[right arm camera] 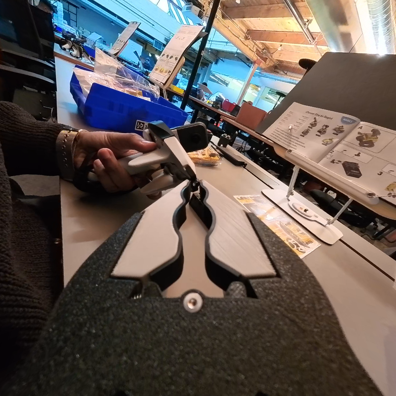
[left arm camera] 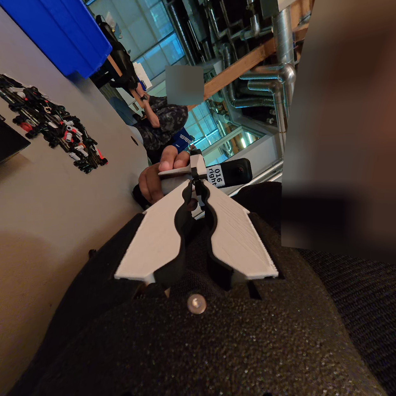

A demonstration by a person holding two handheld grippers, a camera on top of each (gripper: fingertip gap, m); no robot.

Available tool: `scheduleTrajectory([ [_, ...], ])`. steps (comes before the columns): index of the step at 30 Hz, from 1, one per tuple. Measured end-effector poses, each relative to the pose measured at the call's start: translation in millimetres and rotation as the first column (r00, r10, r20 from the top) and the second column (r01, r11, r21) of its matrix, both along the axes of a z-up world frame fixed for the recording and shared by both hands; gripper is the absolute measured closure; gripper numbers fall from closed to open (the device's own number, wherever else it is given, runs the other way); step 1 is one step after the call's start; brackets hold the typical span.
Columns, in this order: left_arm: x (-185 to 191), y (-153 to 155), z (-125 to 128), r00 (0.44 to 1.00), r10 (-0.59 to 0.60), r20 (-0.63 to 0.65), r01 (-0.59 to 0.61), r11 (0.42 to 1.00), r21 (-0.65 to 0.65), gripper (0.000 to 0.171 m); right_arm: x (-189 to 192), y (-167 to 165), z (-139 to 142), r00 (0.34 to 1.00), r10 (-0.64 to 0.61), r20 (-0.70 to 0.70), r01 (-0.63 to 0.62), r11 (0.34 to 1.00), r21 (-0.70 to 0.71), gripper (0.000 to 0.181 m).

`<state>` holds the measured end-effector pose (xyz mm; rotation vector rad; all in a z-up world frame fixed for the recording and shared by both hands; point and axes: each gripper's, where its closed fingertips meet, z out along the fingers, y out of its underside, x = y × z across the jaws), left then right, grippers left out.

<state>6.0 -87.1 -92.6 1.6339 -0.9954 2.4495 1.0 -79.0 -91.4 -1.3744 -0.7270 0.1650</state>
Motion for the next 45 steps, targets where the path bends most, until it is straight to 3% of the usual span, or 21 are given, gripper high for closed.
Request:
scheduleTrajectory([
  [5,0,4,-4,0.999,0.038,-0.032,-0.036,0.998,0.044,0.157,5,2,3,0.998,0.007,-0.059,-0.009,1.000,-0.029,0.175],
  [8,-3,13,-18,0.981,0.132,-0.144,-0.100,0.971,0.215,0.151,18,7,7,0.990,-0.029,-0.135,0.022,0.999,-0.050,0.174],
  [10,-6,22,-35,0.943,0.232,-0.237,-0.119,0.904,0.411,0.151,25,9,9,0.982,-0.040,-0.187,0.028,0.997,-0.070,0.174],
  [12,-12,29,-60,0.882,0.336,-0.332,-0.067,0.784,0.617,0.151,29,11,10,0.974,-0.045,-0.223,0.026,0.996,-0.087,0.174],
  [15,-22,33,-86,0.807,0.420,-0.414,0.066,0.633,0.771,0.151,32,13,10,0.969,-0.050,-0.241,0.026,0.994,-0.101,0.174],
  [19,-23,21,-103,0.788,0.409,-0.460,0.164,0.581,0.797,0.151,30,13,8,0.972,-0.049,-0.230,0.025,0.994,-0.105,0.174],
  [24,-23,25,-104,0.777,0.449,-0.441,0.183,0.509,0.841,0.152,30,13,8,0.972,-0.045,-0.232,0.021,0.994,-0.106,0.174],
  [27,-24,25,-106,0.790,0.458,-0.407,0.207,0.426,0.881,0.153,30,13,8,0.971,-0.046,-0.235,0.021,0.994,-0.107,0.174],
  [34,-24,25,-107,0.821,0.454,-0.347,0.229,0.295,0.928,0.155,31,13,8,0.971,-0.048,-0.236,0.023,0.994,-0.109,0.174],
  [37,-23,18,-107,0.848,0.427,-0.314,0.229,0.239,0.944,0.168,31,13,8,0.970,-0.049,-0.237,0.023,0.994,-0.111,0.174],
  [41,-21,19,-107,0.852,0.418,-0.315,0.215,0.270,0.939,0.168,31,13,8,0.970,-0.048,-0.237,0.022,0.994,-0.111,0.174],
  [45,-16,24,-97,0.863,0.425,-0.273,0.128,0.339,0.932,0.168,32,13,8,0.967,-0.042,-0.251,0.013,0.993,-0.116,0.174],
])
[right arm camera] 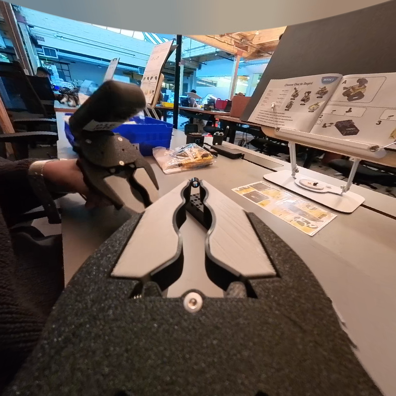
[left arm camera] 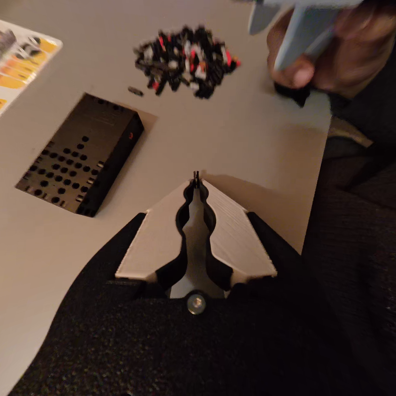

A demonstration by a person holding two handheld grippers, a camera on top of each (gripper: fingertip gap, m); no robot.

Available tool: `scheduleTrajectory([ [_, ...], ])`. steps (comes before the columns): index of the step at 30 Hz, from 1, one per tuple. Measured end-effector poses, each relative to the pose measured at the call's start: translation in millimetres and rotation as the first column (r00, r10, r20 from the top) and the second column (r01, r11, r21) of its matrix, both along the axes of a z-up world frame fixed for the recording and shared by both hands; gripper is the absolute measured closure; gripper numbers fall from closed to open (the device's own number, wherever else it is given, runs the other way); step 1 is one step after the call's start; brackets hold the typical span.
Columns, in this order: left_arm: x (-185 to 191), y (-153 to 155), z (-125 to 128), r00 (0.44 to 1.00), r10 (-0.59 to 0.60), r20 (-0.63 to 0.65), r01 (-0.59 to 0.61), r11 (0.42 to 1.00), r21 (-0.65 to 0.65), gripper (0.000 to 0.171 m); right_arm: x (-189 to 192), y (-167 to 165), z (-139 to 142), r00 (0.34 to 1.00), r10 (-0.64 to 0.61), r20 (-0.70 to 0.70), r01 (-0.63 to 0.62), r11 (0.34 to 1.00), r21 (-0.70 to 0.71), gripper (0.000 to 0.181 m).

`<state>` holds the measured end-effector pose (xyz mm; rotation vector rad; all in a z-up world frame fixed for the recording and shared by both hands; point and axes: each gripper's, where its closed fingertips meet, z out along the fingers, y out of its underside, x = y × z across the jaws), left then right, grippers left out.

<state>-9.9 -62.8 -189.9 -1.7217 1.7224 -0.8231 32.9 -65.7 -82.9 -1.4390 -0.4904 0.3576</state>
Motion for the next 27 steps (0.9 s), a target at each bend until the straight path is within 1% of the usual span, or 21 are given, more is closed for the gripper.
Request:
scheduleTrajectory([
  [2,5,4,22,0.991,0.031,0.134,-0.024,0.998,-0.054,0.168,-1,0,0,0.999,0.027,-0.034,-0.028,0.999,-0.023,0.174],
  [4,6,12,44,0.962,0.063,0.267,-0.047,0.997,-0.066,0.168,-6,-3,-1,0.986,0.112,-0.124,-0.123,0.989,-0.078,0.174],
  [5,6,12,51,0.948,0.050,0.313,-0.035,0.998,-0.053,0.168,-7,-3,-2,0.971,0.149,-0.185,-0.171,0.979,-0.111,0.174],
  [7,6,15,59,0.931,0.042,0.363,-0.046,0.999,0.003,0.168,-5,-2,-3,0.935,0.192,-0.298,-0.249,0.955,-0.164,0.174],
  [9,6,11,65,0.916,0.002,0.402,-0.033,0.997,0.069,0.168,-6,-1,-6,0.907,0.214,-0.362,-0.303,0.930,-0.209,0.174],
  [12,8,8,69,0.904,-0.048,0.424,-0.046,0.977,0.207,0.168,-14,-2,-14,0.890,0.249,-0.382,-0.365,0.891,-0.269,0.174],
  [15,10,5,65,0.913,-0.099,0.396,-0.059,0.927,0.370,0.168,-19,-2,-18,0.882,0.262,-0.391,-0.393,0.867,-0.306,0.174],
  [18,12,2,62,0.921,-0.130,0.368,-0.061,0.882,0.466,0.168,-18,1,-21,0.882,0.247,-0.400,-0.389,0.863,-0.324,0.174],
  [21,12,1,63,0.918,-0.137,0.372,-0.063,0.875,0.479,0.168,-21,3,-27,0.885,0.238,-0.399,-0.392,0.843,-0.368,0.174],
  [27,9,0,67,0.904,-0.138,0.404,-0.051,0.904,0.424,0.168,-23,4,-32,0.881,0.232,-0.412,-0.406,0.818,-0.408,0.174],
])
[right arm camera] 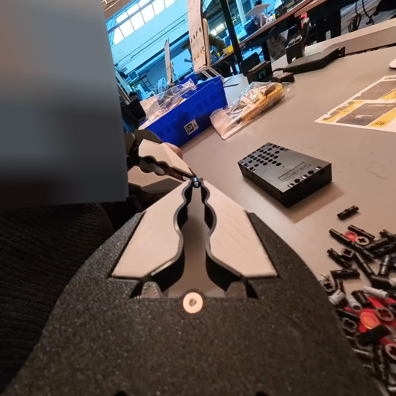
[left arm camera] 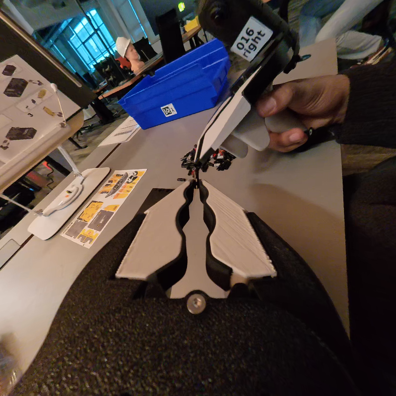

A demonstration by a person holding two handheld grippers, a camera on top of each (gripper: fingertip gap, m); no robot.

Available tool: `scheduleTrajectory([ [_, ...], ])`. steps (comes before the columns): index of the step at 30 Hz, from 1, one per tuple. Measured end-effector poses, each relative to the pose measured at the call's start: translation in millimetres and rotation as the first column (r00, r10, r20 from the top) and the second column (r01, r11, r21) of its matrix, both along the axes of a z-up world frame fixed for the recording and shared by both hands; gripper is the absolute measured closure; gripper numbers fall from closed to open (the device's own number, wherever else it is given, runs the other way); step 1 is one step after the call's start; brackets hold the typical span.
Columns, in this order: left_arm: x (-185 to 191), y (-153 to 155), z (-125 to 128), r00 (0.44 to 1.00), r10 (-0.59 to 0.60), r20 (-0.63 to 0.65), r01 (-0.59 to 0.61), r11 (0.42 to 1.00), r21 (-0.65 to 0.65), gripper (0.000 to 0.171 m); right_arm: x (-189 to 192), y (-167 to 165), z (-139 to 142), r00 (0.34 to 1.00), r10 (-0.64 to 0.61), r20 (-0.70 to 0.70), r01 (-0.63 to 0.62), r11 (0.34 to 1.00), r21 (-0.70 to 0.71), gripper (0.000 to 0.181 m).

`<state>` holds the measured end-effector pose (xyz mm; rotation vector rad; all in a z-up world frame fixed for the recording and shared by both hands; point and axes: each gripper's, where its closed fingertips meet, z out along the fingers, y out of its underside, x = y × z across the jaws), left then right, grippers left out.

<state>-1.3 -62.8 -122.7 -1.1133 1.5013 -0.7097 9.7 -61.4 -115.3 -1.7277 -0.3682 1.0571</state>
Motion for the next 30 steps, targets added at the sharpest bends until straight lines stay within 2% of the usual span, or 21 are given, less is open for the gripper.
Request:
scheduleTrajectory([
  [5,-1,-6,-1,1.000,-0.025,-0.003,0.025,0.999,0.024,0.168,-9,-7,-2,0.998,0.061,0.009,-0.061,0.998,-0.011,0.174],
  [19,-2,-14,-3,0.997,-0.081,-0.015,0.081,0.996,0.021,0.168,-11,-13,-5,0.995,0.097,-0.001,-0.097,0.994,-0.046,0.174],
  [24,-4,-22,-17,0.985,-0.136,-0.105,0.141,0.989,0.045,0.168,-12,-21,-18,0.988,0.145,0.047,-0.139,0.984,-0.116,0.174],
  [30,-9,-26,-39,0.952,-0.207,-0.227,0.220,0.975,0.033,0.168,-18,-25,-41,0.964,0.191,0.185,-0.152,0.967,-0.206,0.174],
])
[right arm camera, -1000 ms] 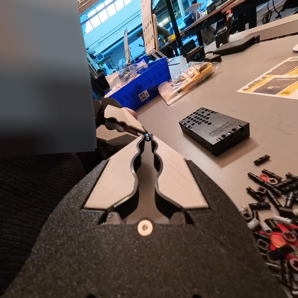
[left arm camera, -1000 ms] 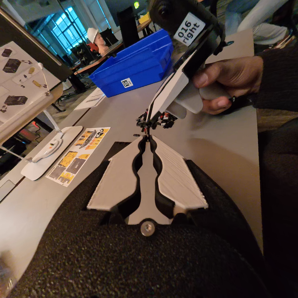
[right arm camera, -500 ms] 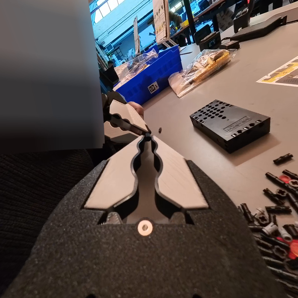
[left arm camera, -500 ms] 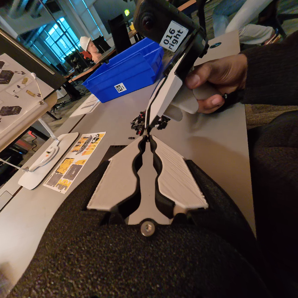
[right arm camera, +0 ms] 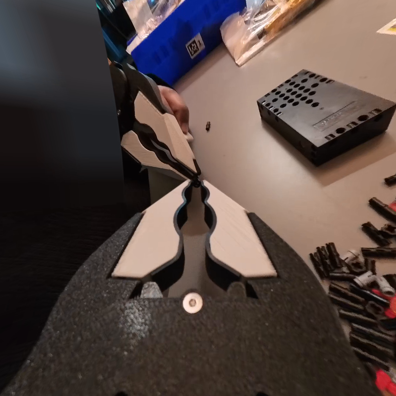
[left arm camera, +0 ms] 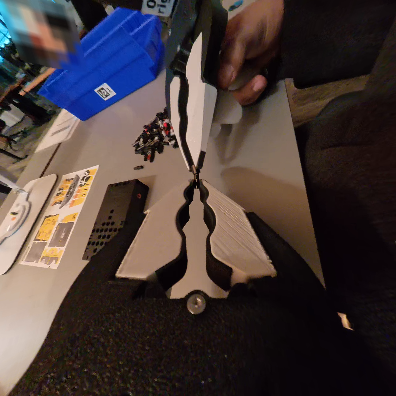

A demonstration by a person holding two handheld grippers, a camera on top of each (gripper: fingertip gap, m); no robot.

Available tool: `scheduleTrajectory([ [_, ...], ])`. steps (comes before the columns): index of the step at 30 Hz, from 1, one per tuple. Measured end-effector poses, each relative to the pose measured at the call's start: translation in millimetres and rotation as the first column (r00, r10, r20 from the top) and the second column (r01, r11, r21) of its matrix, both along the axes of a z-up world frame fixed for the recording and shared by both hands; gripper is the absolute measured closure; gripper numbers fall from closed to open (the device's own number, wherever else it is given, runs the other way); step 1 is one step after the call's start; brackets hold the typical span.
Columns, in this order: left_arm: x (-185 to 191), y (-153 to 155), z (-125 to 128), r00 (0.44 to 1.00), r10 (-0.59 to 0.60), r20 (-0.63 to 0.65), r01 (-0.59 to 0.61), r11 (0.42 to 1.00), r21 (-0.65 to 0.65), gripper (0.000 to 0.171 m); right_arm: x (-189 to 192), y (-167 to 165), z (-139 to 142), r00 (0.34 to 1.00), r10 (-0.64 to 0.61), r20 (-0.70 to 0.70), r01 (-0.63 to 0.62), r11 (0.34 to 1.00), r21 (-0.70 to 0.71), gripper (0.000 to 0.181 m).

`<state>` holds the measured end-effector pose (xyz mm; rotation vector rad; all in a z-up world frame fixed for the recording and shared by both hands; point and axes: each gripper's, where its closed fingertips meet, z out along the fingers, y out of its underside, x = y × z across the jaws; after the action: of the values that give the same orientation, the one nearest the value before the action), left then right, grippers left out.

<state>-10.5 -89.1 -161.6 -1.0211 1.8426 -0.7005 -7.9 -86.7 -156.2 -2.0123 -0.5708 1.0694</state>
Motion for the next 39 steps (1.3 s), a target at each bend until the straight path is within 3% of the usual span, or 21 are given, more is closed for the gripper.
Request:
scheduleTrajectory([
  [4,0,3,9,0.998,0.020,0.053,-0.019,1.000,-0.017,0.168,2,1,1,1.000,-0.009,-0.018,0.008,1.000,-0.005,0.174],
  [8,0,2,28,0.992,0.020,0.125,-0.002,0.990,-0.142,0.168,1,1,-1,1.000,-0.008,-0.002,0.008,1.000,-0.006,0.174],
  [11,-3,9,28,0.991,0.047,0.121,-0.034,0.993,-0.115,0.168,1,1,0,1.000,-0.009,-0.009,0.009,1.000,-0.009,0.174],
  [18,-8,2,14,0.999,-0.005,0.042,0.010,0.993,-0.121,0.168,1,2,-1,1.000,-0.013,0.004,0.013,1.000,-0.004,0.174],
  [21,-12,5,-3,0.998,-0.008,-0.055,0.003,0.997,-0.078,0.168,0,1,-4,1.000,-0.005,0.019,0.005,1.000,-0.014,0.174],
  [24,-16,7,-24,0.986,-0.013,-0.167,0.010,1.000,-0.018,0.168,0,0,-22,0.985,0.015,0.171,-0.010,1.000,-0.026,0.174],
  [28,-16,5,-27,0.978,-0.033,-0.205,0.022,0.998,-0.057,0.168,-3,2,-37,0.941,0.030,0.337,-0.033,0.999,0.004,0.174],
  [39,-16,6,-37,0.954,-0.051,-0.295,0.009,0.990,-0.140,0.168,-8,4,-42,0.910,0.064,0.409,-0.089,0.995,0.043,0.174],
])
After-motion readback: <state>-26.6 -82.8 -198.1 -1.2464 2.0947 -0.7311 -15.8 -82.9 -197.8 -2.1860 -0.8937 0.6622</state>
